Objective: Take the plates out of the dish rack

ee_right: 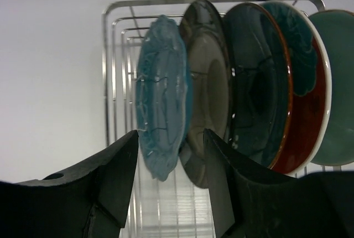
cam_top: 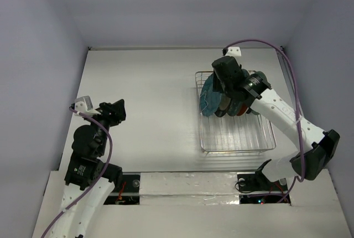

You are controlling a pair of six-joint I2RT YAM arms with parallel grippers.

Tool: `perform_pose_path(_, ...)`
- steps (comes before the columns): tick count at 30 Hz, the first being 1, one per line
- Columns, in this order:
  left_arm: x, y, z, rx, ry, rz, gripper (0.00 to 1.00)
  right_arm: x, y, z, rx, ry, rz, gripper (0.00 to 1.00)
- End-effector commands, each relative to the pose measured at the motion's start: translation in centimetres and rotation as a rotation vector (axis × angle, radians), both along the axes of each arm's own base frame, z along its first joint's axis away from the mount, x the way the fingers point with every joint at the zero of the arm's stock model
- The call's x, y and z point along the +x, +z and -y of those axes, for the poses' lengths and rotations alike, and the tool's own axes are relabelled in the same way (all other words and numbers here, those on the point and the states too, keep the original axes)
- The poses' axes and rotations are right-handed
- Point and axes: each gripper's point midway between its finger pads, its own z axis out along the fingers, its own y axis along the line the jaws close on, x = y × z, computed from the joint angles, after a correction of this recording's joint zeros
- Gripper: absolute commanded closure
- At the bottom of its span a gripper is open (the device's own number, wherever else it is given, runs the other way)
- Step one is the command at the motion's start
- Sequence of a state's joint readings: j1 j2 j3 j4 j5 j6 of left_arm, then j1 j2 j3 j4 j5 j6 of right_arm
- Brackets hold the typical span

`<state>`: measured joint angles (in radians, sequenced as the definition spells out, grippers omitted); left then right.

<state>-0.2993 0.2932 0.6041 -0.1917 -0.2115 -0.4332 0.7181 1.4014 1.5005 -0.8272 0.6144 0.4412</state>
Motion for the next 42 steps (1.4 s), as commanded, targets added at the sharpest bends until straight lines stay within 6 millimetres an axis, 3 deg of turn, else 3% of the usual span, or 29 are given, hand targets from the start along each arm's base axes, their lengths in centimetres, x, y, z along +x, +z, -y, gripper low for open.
perform_pose_path(1,-0.1,1.9,-0.1,-0.016,0.002,0.059,0.44,1.7,-0.4,0.3,0.023,-0.013,0.019,0.44)
perform_pose_path(8,-0.2,2.1,-0.1,-0.02,0.002,0.069,0.43,3.0,-2.4,-0.7,0.033,0.02,-0.001,0.48)
perform_pose_path(14,-0.2,2.0,-0.1,-0.02,0.002,0.069,0.43,4.0,-5.6,0.3,-0.046,-0.043,-0.045,0.48)
perform_pose_path(21,-0.2,2.1,-0.1,-0.023,0.002,0.072,0.43,4.6,-7.6,1.2,-0.069,-0.08,-0.062,0.48)
perform_pose_path(28,-0.2,2.2,-0.1,-0.022,0.002,0.075,0.43,5.1,-9.0,1.2,-0.086,-0.082,-0.083,0.64)
perform_pose_path(33,-0.2,2.2,-0.1,-0.023,0.002,0.077,0.43,5.3,-7.8,1.8,-0.123,-0.1,-0.076,0.92)
perform_pose_path(35,-0.2,2.2,-0.1,-0.022,0.002,0.078,0.43,5.2,-6.2,2.1,-0.125,-0.106,-0.056,1.0)
perform_pose_path(38,-0.2,2.2,-0.1,-0.02,0.002,0.078,0.43,5.0,-4.4,2.3,-0.117,-0.102,-0.032,1.0)
perform_pose_path(41,-0.2,2.1,-0.1,-0.021,0.002,0.075,0.43,4.8,-1.4,2.5,-0.087,-0.098,0.016,1.0)
perform_pose_path(42,-0.2,2.1,-0.1,-0.021,0.002,0.077,0.43,4.6,0.5,2.3,-0.063,-0.091,0.052,1.0)
